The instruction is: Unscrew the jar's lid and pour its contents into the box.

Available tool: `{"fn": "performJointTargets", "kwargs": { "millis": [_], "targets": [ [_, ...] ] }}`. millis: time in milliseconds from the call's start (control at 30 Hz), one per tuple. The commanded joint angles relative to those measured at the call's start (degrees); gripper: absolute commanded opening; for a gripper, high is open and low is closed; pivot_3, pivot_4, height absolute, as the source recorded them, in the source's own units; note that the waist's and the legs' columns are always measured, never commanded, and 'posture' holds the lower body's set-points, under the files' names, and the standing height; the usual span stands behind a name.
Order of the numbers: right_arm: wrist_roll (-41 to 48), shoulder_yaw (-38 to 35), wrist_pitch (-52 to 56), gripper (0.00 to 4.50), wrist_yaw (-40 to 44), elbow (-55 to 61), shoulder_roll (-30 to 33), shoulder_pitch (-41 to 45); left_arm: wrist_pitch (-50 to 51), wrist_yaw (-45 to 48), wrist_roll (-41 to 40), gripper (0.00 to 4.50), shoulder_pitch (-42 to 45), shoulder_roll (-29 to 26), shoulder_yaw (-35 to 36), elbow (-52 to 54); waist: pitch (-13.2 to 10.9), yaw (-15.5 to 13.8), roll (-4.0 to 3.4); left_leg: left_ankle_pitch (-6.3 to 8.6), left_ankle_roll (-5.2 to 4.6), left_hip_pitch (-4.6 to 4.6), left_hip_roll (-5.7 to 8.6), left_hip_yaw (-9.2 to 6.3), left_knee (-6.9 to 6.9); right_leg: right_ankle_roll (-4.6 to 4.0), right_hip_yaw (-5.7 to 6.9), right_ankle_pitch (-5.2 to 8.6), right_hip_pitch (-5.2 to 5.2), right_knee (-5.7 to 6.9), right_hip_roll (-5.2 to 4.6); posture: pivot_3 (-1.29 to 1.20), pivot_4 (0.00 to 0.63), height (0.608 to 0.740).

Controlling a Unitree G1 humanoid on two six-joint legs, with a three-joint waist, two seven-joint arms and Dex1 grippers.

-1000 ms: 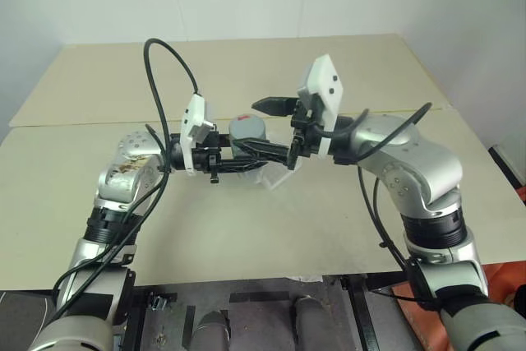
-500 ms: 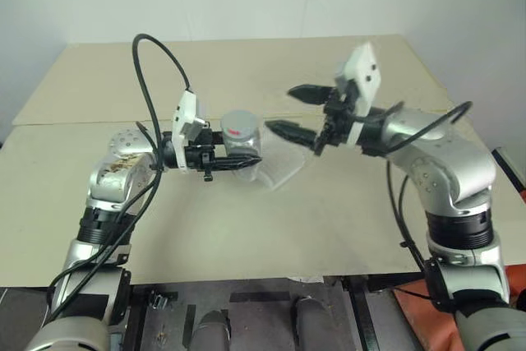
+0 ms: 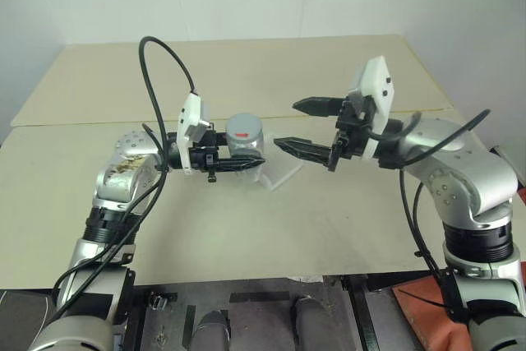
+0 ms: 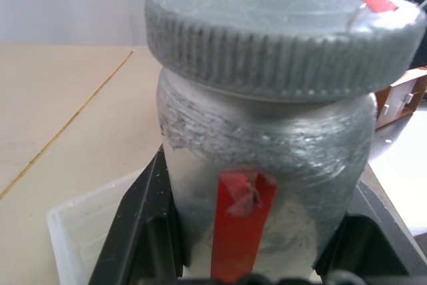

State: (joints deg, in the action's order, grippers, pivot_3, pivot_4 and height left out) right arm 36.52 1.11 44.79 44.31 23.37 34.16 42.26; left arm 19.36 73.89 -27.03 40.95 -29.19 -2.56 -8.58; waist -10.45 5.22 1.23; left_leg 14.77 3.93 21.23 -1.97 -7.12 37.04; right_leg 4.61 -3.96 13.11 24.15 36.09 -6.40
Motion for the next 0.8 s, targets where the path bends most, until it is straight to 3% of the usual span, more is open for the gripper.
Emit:
{"fn": "performJointTargets", "kwargs": {
  "millis": [33, 800],
  "targets": [
    [1.17, 0.18, 1.37, 4.49, -1.86, 2.5, -1.25, 2.73, -1.39, -0.69, 0.44, 1.92, 1.73, 0.72, 0.0, 0.26, 0.0, 0.03, 0.0, 0.0, 0.0, 0.0, 0.0, 0.0, 0.0, 0.0, 0.0, 0.0, 0.0, 0.0, 0.0, 0.0, 0.15, 0.74],
    [-2.77, 7.0, 3.25, 4.49, -6.17, -2.67, -9.35, 7.79, -0.88, -0.45, -0.21, 1.92, 0.79, -0.29, 0.03, 1.92, 0.0, 0.19, 0.0, 0.0, 0.0, 0.0, 0.0, -0.01, 0.0, 0.0, 0.0, 0.0, 0.02, 0.03, 0.0, 0.0, 0.15, 0.74]
  ]
}}
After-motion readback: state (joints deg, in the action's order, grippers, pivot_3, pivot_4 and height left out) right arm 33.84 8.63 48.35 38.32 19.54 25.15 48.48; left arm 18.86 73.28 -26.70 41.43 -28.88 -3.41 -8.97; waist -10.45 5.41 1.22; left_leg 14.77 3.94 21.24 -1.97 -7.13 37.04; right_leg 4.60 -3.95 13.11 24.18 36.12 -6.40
